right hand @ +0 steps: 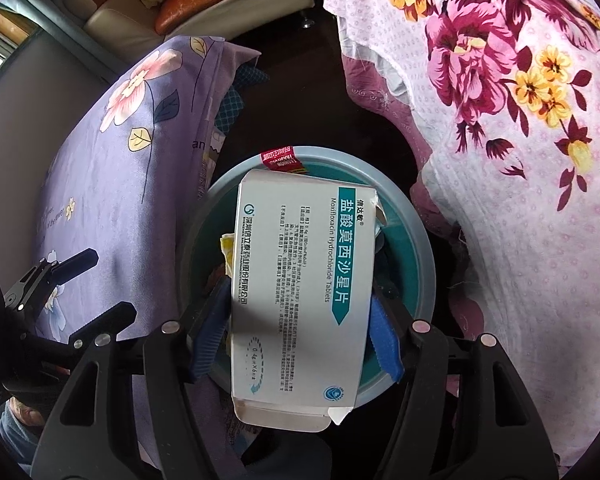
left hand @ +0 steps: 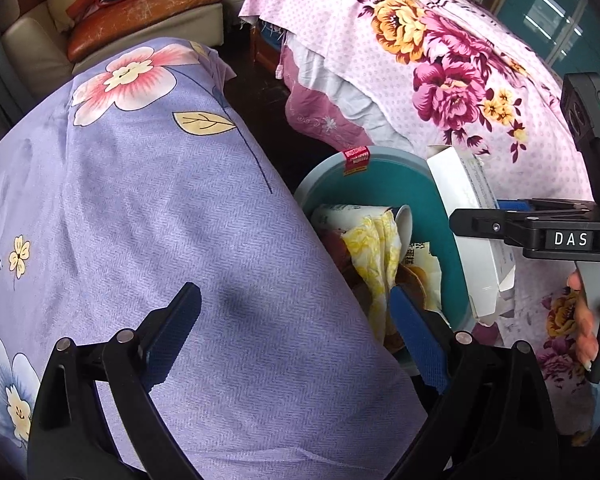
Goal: Collect trash
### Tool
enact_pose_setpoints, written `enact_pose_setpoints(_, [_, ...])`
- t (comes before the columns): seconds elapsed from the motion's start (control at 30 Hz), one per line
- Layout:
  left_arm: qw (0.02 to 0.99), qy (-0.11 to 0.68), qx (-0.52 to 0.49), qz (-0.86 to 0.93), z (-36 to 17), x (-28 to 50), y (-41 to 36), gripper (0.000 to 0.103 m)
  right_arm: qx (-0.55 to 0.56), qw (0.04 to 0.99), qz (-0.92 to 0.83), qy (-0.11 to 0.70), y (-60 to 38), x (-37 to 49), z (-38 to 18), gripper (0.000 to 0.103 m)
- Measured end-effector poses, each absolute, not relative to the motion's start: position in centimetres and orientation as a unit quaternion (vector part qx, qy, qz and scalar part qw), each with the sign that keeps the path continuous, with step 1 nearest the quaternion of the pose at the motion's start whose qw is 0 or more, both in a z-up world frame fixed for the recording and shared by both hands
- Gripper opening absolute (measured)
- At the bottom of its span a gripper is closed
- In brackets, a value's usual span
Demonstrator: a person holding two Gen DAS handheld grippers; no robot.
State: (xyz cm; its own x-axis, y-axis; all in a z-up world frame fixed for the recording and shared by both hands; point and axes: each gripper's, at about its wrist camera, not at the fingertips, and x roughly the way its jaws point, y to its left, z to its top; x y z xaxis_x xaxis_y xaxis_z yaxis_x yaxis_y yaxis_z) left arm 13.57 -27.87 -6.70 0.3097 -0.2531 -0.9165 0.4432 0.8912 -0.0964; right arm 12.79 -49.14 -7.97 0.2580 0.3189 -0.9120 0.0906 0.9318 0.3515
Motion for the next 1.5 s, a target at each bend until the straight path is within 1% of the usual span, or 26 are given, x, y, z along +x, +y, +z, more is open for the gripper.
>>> enact_pose_setpoints(0.07, [0.805, 0.545, 0.088, -0.216, -6.7, 13.6, -27.9, 0.095, 0.179, 0.771, 0.08, 0.606, -49.1, 13.0, -8.1, 0.064])
enact_pose_setpoints(0.13, [0.806, 0.543, 0.089, -0.216, -6.6, 13.5, -27.9, 0.095, 0.183, 0.771, 0.081, 0.605, -49.1, 12.9, -8.1, 0.072])
enact_pose_setpoints(0.17, [0.806, 0.543, 0.09, -0.217, -6.6, 13.5, -27.9, 0.095, 0.181, 0.771, 0.082, 0.605, -49.0, 12.9, -8.2, 0.079])
enact_pose_setpoints(0.33, [0.802, 0.547, 0.092, -0.222, -6.4, 12.9, -28.1, 0.095, 0.165, 0.775, 0.079, 0.604, -48.6, 12.1, -7.6, 0.081])
enact_pose_setpoints(0.4, [0.804, 0.545, 0.097, -0.216, -6.2, 12.6, -28.1, 0.095, 0.161, 0.778, 0.081, 0.601, -48.5, 11.9, -7.3, 0.086])
enact_pose_setpoints(0.43, [0.806, 0.543, 0.1, -0.213, -6.1, 12.4, -28.2, 0.095, 0.153, 0.782, 0.081, 0.598, -48.4, 11.5, -6.8, 0.087])
enact_pose_setpoints(0.53, [0.806, 0.542, 0.092, -0.217, -5.7, 11.9, -28.1, 0.095, 0.136, 0.79, 0.072, 0.593, -48.4, 10.7, -6.1, 0.096])
enact_pose_setpoints(0.7, [0.809, 0.535, 0.087, -0.225, -4.5, 11.0, -27.8, 0.095, 0.107, 0.798, 0.054, 0.591, -47.9, 9.4, -5.0, 0.096])
enact_pose_setpoints(0.83, [0.816, 0.526, 0.086, -0.223, -3.5, 10.0, -27.5, 0.098, 0.071, 0.808, 0.043, 0.584, -46.9, 8.1, -3.7, 0.097])
enact_pose_setpoints(1.0, [0.821, 0.52, 0.083, -0.22, -2.2, 8.7, -26.6, 0.099, 0.029, 0.832, 0.033, 0.553, -45.5, 5.2, -1.3, 0.097])
enact_pose_setpoints(1.17, [0.829, 0.511, 0.073, -0.214, -1.1, 7.3, -25.2, 0.099, 0.017, 0.843, 0.023, 0.537, -44.2, 3.1, -0.1, 0.097])
enact_pose_setpoints(1.5, [0.847, 0.493, 0.068, -0.185, 0.3, 4.3, -22.2, 0.099, 0.029, 0.849, 0.025, 0.528, -42.6, -0.2, 1.8, 0.097])
